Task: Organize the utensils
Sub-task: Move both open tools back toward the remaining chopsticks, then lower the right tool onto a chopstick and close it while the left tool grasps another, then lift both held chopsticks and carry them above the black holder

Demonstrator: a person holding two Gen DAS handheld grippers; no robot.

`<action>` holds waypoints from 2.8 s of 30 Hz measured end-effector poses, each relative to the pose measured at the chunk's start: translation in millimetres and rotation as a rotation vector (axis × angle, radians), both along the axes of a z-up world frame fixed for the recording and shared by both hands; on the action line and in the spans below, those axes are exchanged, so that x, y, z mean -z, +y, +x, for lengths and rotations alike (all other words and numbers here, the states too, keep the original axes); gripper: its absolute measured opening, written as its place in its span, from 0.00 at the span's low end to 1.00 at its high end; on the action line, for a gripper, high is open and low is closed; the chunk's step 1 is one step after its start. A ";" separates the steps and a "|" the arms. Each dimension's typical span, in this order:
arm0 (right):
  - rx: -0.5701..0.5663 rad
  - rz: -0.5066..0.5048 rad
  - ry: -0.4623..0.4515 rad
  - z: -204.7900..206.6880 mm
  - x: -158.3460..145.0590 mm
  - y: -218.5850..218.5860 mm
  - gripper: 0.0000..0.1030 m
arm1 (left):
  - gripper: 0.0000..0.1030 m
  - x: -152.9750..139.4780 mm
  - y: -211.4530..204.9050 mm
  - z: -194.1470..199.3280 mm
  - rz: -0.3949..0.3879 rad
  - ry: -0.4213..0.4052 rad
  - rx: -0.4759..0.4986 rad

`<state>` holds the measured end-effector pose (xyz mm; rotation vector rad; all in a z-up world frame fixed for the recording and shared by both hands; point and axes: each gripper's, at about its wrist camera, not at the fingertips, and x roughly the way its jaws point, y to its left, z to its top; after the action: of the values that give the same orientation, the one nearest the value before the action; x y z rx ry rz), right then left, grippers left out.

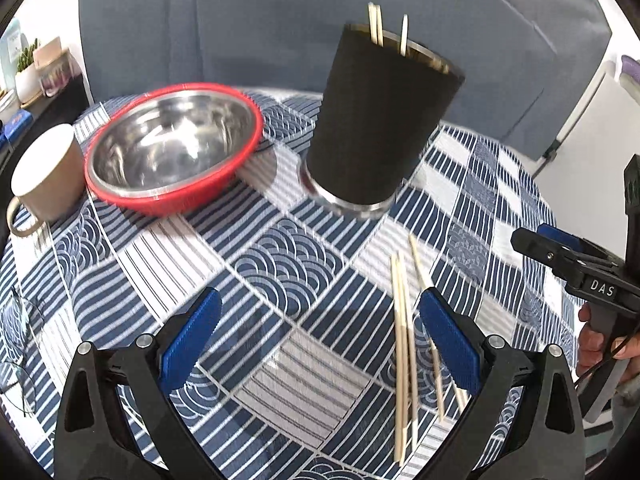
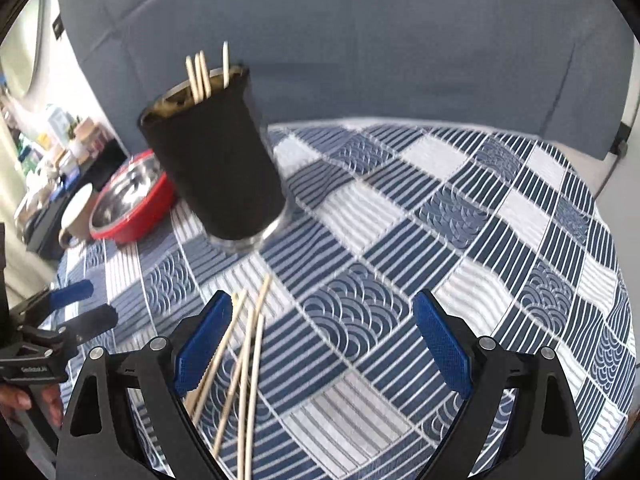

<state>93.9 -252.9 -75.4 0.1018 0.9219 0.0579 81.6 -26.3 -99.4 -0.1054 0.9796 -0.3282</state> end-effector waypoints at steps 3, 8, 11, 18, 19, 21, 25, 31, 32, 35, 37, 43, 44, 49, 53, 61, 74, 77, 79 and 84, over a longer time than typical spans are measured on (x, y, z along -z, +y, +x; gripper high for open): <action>-0.026 -0.008 0.035 -3.5 14.2 4.1 0.85 | 0.94 13.3 -3.3 -2.3 0.010 0.036 0.010; -0.078 -0.058 0.093 -6.9 35.7 15.5 0.85 | 0.94 29.1 -11.4 -8.0 0.040 0.070 0.038; -0.092 -0.094 0.145 -7.6 51.8 20.1 0.85 | 0.94 35.5 -16.9 -11.4 0.078 0.080 0.071; -0.119 -0.107 0.205 -10.6 71.8 26.6 0.85 | 0.94 47.0 -11.8 -12.6 0.064 0.135 0.065; -0.120 -0.108 0.208 -10.9 72.9 27.0 0.85 | 0.94 48.4 -10.6 -12.5 0.060 0.143 0.059; -0.128 -0.105 0.217 -10.0 75.3 30.2 0.85 | 0.94 51.5 -8.1 -12.7 0.053 0.156 0.043; -0.133 -0.098 0.214 -10.0 74.4 32.9 0.85 | 0.94 53.4 -9.0 -13.4 0.058 0.157 0.034; -0.165 -0.150 0.212 -12.8 75.8 40.4 0.85 | 0.94 52.1 -24.6 -10.5 0.064 0.160 0.063; -0.166 -0.154 0.208 -13.9 75.5 39.6 0.85 | 0.94 51.8 -28.3 -10.0 0.070 0.158 0.072; -0.154 -0.146 0.211 -16.3 75.3 33.7 0.86 | 0.94 51.3 -37.0 -9.3 0.092 0.149 0.093; -0.150 -0.145 0.211 -17.8 74.9 29.5 0.86 | 0.94 54.0 -43.8 -7.4 0.128 0.153 0.098; -0.126 -0.142 0.209 -21.6 75.4 18.9 0.88 | 0.94 57.0 -50.9 -3.8 0.172 0.149 0.076; -0.125 -0.141 0.209 -22.0 75.7 18.3 0.88 | 0.94 58.5 -54.2 -3.6 0.208 0.144 0.083; -0.125 -0.141 0.207 -22.6 76.6 17.3 0.89 | 0.96 59.0 -56.6 -3.3 0.225 0.138 0.084; -0.125 -0.142 0.205 -22.9 77.6 17.5 0.90 | 0.96 61.3 -54.6 -3.7 0.249 0.137 0.087; -0.107 -0.144 0.250 -18.6 78.4 17.7 0.92 | 0.96 61.6 -61.2 -1.5 0.284 0.155 0.081; -0.104 -0.169 0.372 -0.2 68.1 5.5 0.04 | 0.42 51.1 -23.8 5.2 0.281 0.211 0.055; -0.082 -0.151 0.384 1.4 69.2 -1.3 0.04 | 0.15 48.5 -4.5 8.4 0.257 0.233 0.037; -0.076 -0.138 0.395 4.5 70.3 -5.0 0.04 | 0.09 48.1 9.0 10.4 0.225 0.256 0.027; -0.059 -0.094 0.424 9.3 72.0 -12.3 0.04 | 0.05 49.3 32.7 10.7 0.102 0.342 -0.056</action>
<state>103.2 -265.2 -147.4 -0.0021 1.3495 0.0478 92.3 6.4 -148.7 -0.0981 1.3274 -0.2109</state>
